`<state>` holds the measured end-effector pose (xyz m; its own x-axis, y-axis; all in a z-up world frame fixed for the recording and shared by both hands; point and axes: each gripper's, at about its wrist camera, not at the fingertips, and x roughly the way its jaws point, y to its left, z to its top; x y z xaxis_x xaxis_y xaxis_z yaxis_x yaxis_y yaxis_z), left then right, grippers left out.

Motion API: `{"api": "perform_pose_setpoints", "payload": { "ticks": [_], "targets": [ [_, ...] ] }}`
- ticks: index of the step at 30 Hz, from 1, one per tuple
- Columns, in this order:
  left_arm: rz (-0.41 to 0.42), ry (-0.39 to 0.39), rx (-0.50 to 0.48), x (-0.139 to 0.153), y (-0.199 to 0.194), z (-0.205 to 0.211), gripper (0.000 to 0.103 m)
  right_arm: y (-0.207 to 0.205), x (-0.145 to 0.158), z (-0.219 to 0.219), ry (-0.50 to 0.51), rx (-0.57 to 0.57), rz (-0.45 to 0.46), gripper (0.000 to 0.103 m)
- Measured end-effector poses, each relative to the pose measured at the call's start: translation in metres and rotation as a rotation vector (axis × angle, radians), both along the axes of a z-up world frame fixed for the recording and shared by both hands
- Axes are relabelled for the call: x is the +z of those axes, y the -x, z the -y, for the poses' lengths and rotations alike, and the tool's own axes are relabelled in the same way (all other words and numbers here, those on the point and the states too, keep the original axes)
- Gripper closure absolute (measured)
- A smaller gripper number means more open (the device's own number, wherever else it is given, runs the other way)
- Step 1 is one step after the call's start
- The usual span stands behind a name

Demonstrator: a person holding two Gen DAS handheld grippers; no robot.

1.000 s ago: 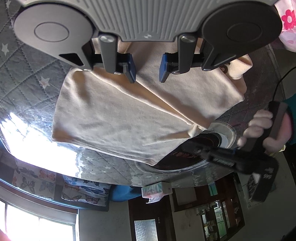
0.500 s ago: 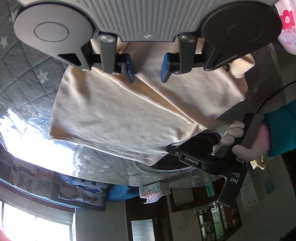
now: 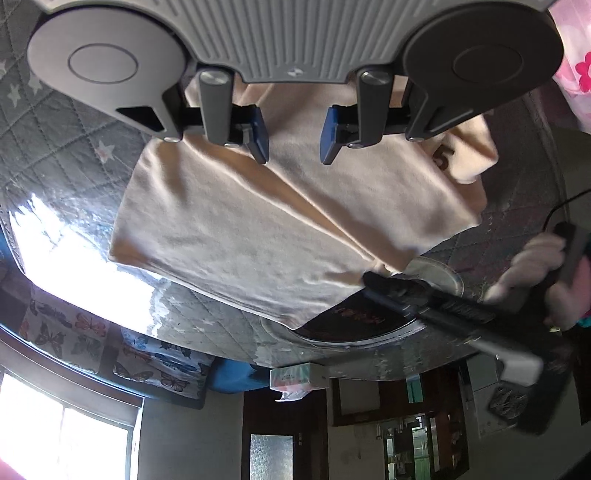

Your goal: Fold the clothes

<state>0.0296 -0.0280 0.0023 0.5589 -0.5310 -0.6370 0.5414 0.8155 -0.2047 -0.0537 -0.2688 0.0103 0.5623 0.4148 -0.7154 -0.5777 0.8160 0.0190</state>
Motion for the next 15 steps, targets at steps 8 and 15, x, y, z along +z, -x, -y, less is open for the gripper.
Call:
{"api": "perform_pose_setpoints", "payload": {
  "ticks": [8, 15],
  "targets": [
    [0.025, -0.049, -0.161, -0.001, 0.064, 0.004, 0.084, 0.015, -0.004, -0.001, 0.068, 0.034, -0.012, 0.073],
    [0.116, -0.159, -0.313, -0.002, 0.105, -0.004, 0.057, 0.033, 0.01, 0.003, 0.1, 0.091, -0.001, 0.071]
  ]
}}
